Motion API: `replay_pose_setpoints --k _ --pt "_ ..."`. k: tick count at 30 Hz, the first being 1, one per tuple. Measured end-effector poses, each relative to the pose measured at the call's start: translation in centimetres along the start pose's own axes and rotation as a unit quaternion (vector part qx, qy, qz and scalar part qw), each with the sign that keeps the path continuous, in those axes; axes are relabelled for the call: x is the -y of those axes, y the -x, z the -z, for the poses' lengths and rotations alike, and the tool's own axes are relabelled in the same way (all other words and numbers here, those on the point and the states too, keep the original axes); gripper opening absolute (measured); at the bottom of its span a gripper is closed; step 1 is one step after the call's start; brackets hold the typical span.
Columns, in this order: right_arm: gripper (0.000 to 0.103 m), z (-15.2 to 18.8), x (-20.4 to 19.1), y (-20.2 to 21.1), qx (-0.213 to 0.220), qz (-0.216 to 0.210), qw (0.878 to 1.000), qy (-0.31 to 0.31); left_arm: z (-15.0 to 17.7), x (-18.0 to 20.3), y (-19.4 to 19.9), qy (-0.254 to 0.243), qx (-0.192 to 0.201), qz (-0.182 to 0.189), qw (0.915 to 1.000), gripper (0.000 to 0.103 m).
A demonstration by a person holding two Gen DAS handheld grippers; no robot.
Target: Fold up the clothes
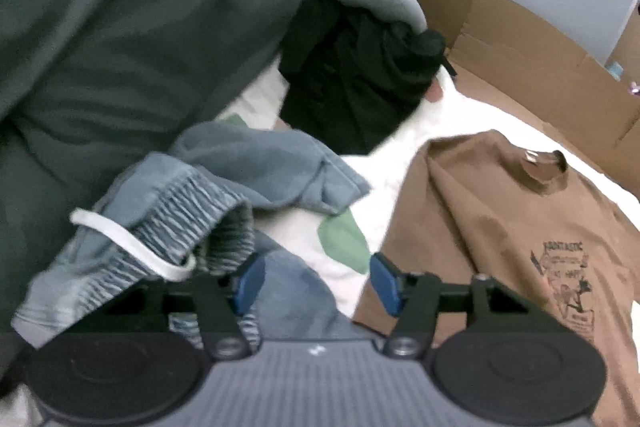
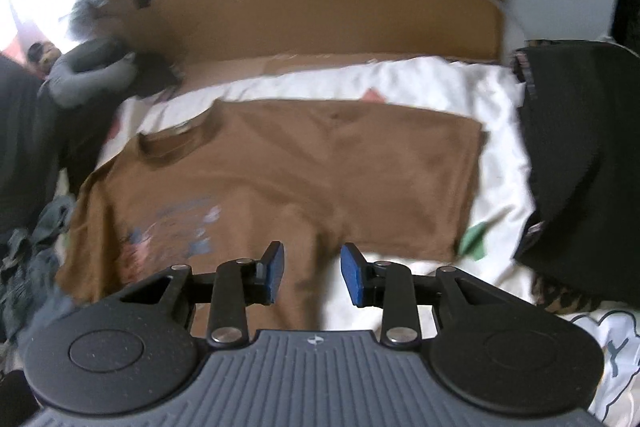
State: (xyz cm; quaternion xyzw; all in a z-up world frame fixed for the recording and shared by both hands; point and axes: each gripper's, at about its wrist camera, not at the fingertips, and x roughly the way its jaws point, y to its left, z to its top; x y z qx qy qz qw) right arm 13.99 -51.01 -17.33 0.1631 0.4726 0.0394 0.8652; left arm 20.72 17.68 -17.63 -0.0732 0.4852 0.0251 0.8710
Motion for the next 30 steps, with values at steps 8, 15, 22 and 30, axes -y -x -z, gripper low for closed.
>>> replay_pose_setpoints --k 8,15,22,30 --pt "0.038 -0.1 -6.9 2.4 -0.043 -0.015 0.995 0.093 2.5 1.4 -4.3 -0.007 -0.036 0.039 0.9986 0.044" --pt "0.038 -0.8 -12.5 2.5 -0.091 -0.033 0.982 0.165 3.8 1.5 -8.6 0.003 -0.062 0.037 0.9974 0.043" --pt "0.038 -0.3 -15.5 1.0 -0.099 -0.049 0.975 0.195 4.8 1.2 -11.0 0.029 -0.070 0.052 0.9958 0.044" --pt "0.038 3.0 -14.9 -1.8 -0.128 -0.055 0.970 0.197 5.7 0.8 -11.7 0.049 -0.063 0.071 0.9942 0.050"
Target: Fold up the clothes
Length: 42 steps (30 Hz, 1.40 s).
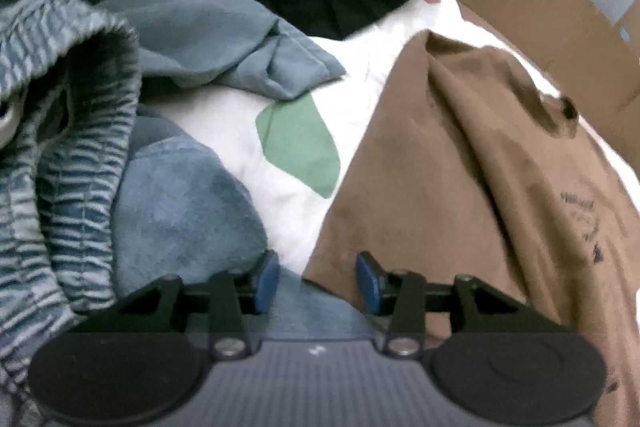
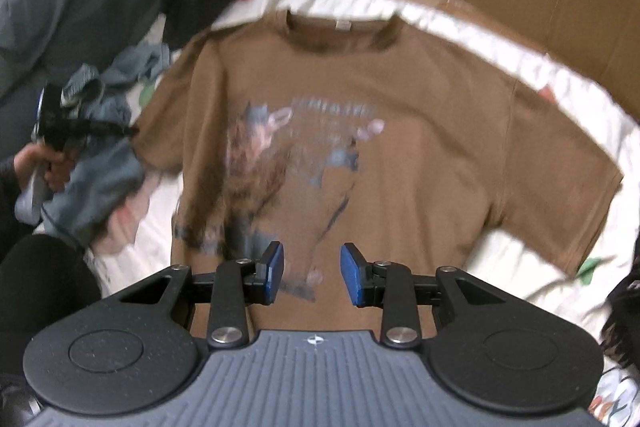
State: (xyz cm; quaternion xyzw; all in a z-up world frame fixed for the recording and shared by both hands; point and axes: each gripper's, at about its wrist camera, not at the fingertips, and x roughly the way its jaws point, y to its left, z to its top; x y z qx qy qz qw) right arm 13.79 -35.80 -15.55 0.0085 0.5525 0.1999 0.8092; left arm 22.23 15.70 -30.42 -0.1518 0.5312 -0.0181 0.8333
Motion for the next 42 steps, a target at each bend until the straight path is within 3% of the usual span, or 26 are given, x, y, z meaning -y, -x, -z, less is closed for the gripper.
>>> replay_pose_setpoints --k 4,8,10,12,15,21,30,42 --pt "0.039 1.0 -0.2 -0.5 -0.010 -0.001 1.000 0.006 0.2 -2.2 0.0 0.079 0.015 0.060 0.9950 0.049" --pt "0.039 1.2 -0.1 -0.3 -0.006 0.005 1.000 0.005 0.4 -3.0 -0.1 0.111 0.016 0.076 0.9908 0.027" --pt "0.039 1.1 0.0 -0.5 -0.007 0.008 1.000 0.005 0.6 -3.1 -0.3 0.125 0.015 0.085 0.9884 0.026" --pt "0.039 1.0 -0.1 -0.7 -0.008 0.010 1.000 0.005 0.7 -2.8 -0.3 0.119 0.018 0.073 0.9901 0.011" --pt "0.039 1.0 -0.4 -1.1 -0.013 0.007 1.000 0.008 0.5 -2.2 -0.1 0.102 0.019 0.056 0.9930 0.004" --pt "0.039 1.0 -0.8 -1.6 -0.015 0.005 1.000 0.014 -1.7 -1.0 2.3 0.047 0.031 0.018 0.9983 0.003" --pt "0.039 0.8 -1.0 -1.7 -0.015 0.016 1.000 0.020 -7.4 -0.2 6.8 -0.012 0.062 -0.036 0.9973 0.003" --pt "0.039 1.3 -0.5 -2.8 -0.029 0.026 0.999 0.017 -12.0 -0.9 8.0 -0.038 0.061 -0.094 0.9930 0.003"
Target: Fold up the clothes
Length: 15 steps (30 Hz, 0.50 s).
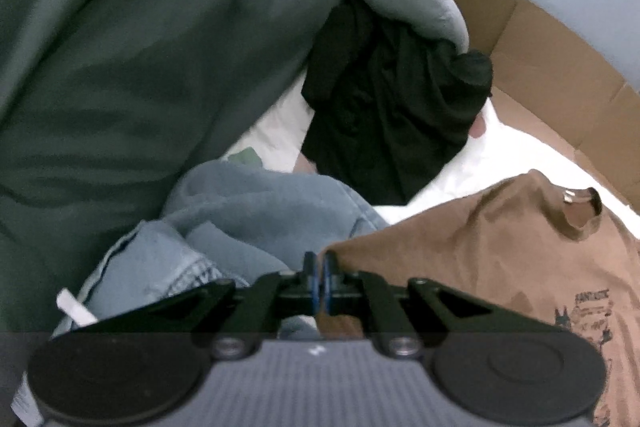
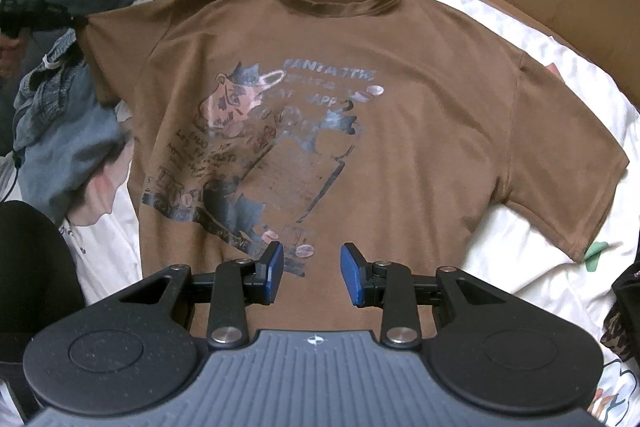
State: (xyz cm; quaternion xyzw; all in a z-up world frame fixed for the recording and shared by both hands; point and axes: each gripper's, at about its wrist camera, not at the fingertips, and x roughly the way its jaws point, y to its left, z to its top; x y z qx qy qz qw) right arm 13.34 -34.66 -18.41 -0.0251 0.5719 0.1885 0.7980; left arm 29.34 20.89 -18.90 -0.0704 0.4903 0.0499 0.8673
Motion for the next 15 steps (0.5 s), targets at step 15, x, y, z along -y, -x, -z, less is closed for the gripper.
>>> replay_pose_setpoints --k 15 --pt "0.039 0.6 0.3 -2.0 -0.026 0.006 1.000 -0.002 -3.7 -0.2 -3.5 -0.015 -0.007 -0.071 0.9973 0.003"
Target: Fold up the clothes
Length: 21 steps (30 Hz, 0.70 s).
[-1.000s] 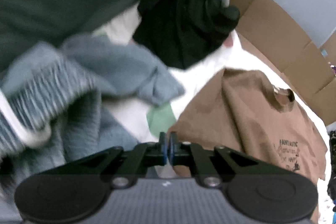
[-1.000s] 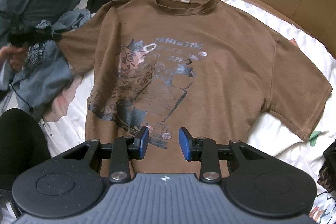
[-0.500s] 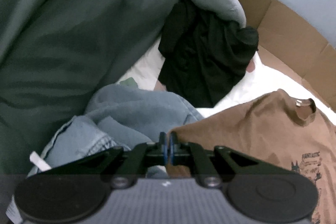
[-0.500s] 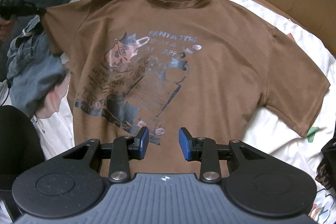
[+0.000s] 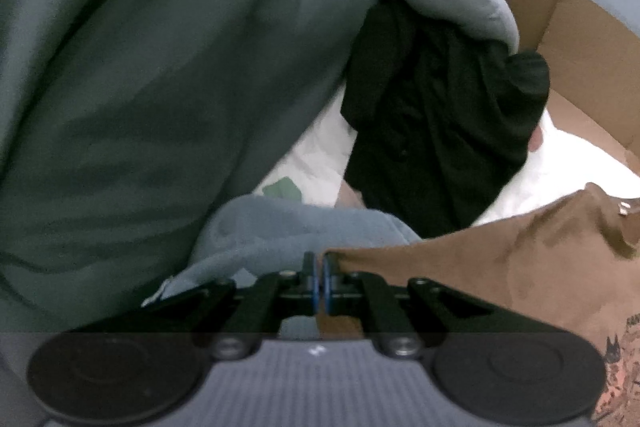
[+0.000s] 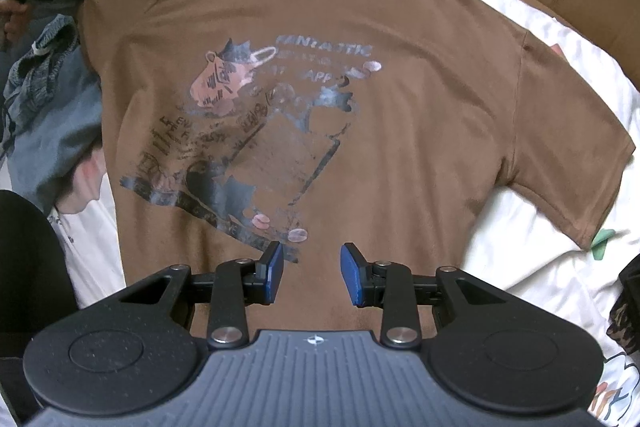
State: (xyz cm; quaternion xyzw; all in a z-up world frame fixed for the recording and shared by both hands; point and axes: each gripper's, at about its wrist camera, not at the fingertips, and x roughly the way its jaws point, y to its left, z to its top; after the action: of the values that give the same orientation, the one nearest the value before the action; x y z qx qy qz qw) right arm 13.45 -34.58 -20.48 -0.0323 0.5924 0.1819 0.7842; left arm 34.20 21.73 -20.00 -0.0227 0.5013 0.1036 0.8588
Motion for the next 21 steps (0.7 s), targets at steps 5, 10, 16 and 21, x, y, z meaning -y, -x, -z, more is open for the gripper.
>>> replay_pose_setpoints --k 5,10,16,21 --pt "0.039 0.3 0.4 -0.6 -0.012 0.003 1.000 0.008 -0.8 0.3 -1.4 0.004 -0.007 -0.024 0.9997 0.003" --pt "0.039 0.2 1.6 -1.7 -0.019 0.002 1.000 -0.023 0.8 1.3 -5.8 -0.046 -0.047 -0.074 0.9950 0.003" --pt "0.039 0.9 1.4 -1.9 -0.027 -0.001 1.000 -0.009 1.5 1.2 -6.4 -0.036 -0.033 -0.094 0.9944 0.014" --pt "0.039 0.4 2.3 -1.6 -0.022 0.000 0.999 -0.030 -0.4 1.4 -2.6 -0.043 0.015 -0.062 0.9970 0.022"
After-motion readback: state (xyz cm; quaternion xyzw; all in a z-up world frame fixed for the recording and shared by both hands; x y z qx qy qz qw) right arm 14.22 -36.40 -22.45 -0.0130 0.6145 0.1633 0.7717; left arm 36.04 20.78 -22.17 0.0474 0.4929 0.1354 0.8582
